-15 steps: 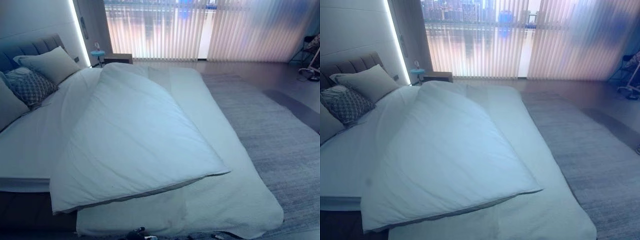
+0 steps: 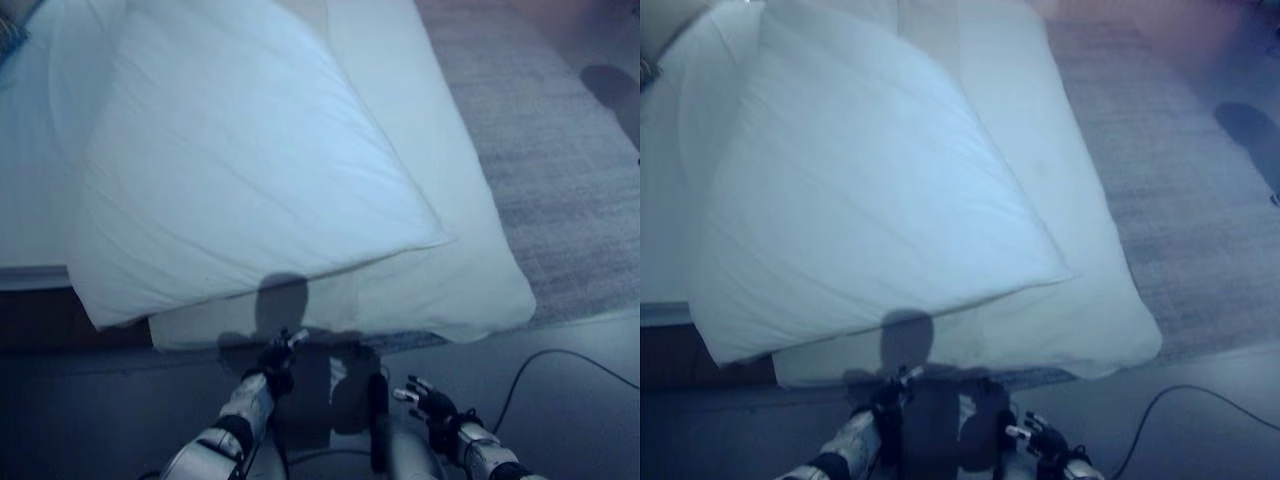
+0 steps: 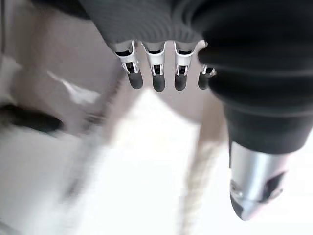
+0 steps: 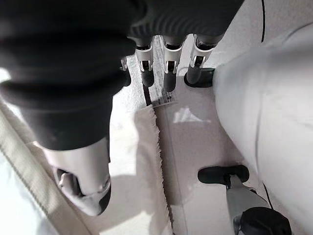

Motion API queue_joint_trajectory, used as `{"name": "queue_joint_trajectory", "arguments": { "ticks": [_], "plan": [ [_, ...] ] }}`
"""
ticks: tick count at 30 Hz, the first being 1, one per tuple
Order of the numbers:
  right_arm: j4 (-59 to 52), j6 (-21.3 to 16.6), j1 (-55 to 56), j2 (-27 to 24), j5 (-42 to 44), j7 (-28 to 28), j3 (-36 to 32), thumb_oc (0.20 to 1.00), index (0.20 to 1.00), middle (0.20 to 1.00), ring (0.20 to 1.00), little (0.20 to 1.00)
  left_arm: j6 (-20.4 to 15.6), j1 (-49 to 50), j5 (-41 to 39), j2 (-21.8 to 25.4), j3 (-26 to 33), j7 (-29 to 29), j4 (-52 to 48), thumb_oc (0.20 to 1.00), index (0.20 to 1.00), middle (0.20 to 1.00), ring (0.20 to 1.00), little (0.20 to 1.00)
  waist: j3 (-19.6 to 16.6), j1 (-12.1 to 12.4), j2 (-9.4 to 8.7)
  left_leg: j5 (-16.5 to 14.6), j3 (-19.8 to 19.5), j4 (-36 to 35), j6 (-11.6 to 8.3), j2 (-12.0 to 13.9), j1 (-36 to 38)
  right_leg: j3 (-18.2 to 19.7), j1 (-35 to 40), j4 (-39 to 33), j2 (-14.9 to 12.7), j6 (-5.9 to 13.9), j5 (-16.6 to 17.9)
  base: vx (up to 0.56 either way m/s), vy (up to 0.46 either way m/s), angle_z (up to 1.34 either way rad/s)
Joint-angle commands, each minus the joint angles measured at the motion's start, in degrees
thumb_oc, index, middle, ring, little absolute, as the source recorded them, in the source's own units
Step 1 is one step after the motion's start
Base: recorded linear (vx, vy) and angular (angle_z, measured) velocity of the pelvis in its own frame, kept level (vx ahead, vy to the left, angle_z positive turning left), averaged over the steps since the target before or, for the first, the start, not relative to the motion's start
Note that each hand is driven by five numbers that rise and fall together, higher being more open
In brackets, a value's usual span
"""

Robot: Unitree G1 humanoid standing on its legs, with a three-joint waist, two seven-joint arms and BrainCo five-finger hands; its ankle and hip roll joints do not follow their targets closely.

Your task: Make the bed

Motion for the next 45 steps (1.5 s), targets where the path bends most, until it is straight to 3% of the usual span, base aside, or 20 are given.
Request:
{"name": "queue_joint_trajectory", "arguments": {
  "ticks": [1,9,18,24,34,45],
  "plan": [
    [-5.45,-1.89,0.53,-1.34,2.34,-0.22,2.20,1.000,1.000,1.000,1.000,1.000,-2.13,-3.33,-4.13,-0.46,1.74,0.45,-0.63,1.000,1.000,1.000,1.000,1.000,-1.13,-2.49,-0.86,0.47,0.74,3.23,3.19,-3.71,-7.09,-3.66,-3.14,-0.31,4.05,-0.38,0.19,-0.06,-0.003,0.13],
    [-10.11,-3.01,-0.10,-0.93,5.55,-1.68,2.10,1.000,1.000,1.000,1.000,1.000,-3.83,-6.79,-17.80,-1.72,8.64,0.34,-3.37,1.000,1.000,1.000,1.000,1.000,-0.67,-3.56,-0.63,-3.55,1.51,12.25,2.92,-2.24,-14.87,-2.38,-10.81,5.61,4.28,-0.77,-1.40,-0.03,0.019,0.04],
    [-15.87,-3.57,0.20,-1.15,6.80,-2.13,3.50,1.000,1.000,1.000,1.000,1.000,-7.54,-10.39,-25.44,-0.76,14.66,1.32,-5.44,1.000,1.000,1.000,1.000,1.000,0.74,-3.93,-1.42,-5.78,1.85,17.35,3.67,-1.86,-19.64,-1.03,-15.31,8.78,4.67,-0.84,-2.31,-0.01,0.028,-0.09],
    [-16.83,-3.85,0.18,-1.36,6.80,-2.43,4.18,1.000,1.000,1.000,1.000,1.000,-8.88,-13.08,-26.18,1.06,16.12,2.20,-5.60,1.000,1.000,1.000,1.000,1.000,1.27,-4.05,-1.66,-5.76,2.41,17.07,3.80,-2.03,-20.66,-0.61,-16.43,8.42,4.27,-0.49,-1.87,0.01,0.022,-0.03],
    [-19.21,-4.31,0.33,-1.22,7.55,-3.71,5.99,1.000,1.000,1.000,1.000,1.000,-16.15,-18.51,-27.65,5.43,19.34,9.03,-7.77,1.000,1.000,1.000,1.000,1.000,1.46,-3.71,-2.26,-5.85,2.23,16.74,3.82,-2.27,-21.84,-0.65,-17.45,7.61,4.18,-0.11,-1.49,0.03,0.014,-0.03],
    [-19.20,-4.40,-0.65,0.03,9.12,-3.71,7.82,1.000,1.000,1.000,1.000,1.000,-17.16,-20.94,-27.09,10.64,18.55,9.02,-11.05,1.000,1.000,1.000,1.000,1.000,2.71,-2.42,-2.44,-5.63,1.41,16.87,4.30,-3.36,-22.64,-0.92,-17.80,7.65,3.71,0.12,-0.88,0.00,0.005,0.00]
  ]
}}
